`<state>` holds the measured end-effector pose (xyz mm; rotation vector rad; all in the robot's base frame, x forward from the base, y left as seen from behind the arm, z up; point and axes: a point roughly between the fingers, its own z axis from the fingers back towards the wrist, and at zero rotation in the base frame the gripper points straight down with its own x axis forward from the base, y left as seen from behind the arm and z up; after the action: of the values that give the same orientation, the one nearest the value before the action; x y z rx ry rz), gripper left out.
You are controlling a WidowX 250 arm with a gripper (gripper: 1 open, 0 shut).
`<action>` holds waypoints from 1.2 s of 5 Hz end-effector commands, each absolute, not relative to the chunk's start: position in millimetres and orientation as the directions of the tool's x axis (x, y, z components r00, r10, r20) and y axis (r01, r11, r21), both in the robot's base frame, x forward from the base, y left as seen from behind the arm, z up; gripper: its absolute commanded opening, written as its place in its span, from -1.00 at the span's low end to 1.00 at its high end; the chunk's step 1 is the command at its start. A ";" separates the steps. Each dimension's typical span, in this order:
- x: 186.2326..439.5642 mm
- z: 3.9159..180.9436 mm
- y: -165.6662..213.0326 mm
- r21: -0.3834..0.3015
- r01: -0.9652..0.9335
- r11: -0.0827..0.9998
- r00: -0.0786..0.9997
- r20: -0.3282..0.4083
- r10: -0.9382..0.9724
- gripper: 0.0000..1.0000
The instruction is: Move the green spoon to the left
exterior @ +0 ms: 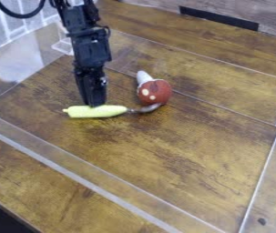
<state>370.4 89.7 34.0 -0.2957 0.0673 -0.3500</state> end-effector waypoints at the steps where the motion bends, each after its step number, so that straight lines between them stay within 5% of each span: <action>1: 372.8 33.7 69.2 -0.313 0.347 0.884 0.929 -0.013 -0.369 -1.00; 2: 375.6 31.3 59.1 -0.334 0.349 0.875 0.926 -0.017 -0.376 1.00; 3: 378.2 30.2 48.2 -0.357 0.354 0.865 0.922 -0.021 -0.386 -1.00; 6: 383.1 43.8 21.4 -0.394 0.204 0.896 0.969 -0.048 -0.242 -1.00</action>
<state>380.3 29.1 20.5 -0.4260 0.1532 -0.2034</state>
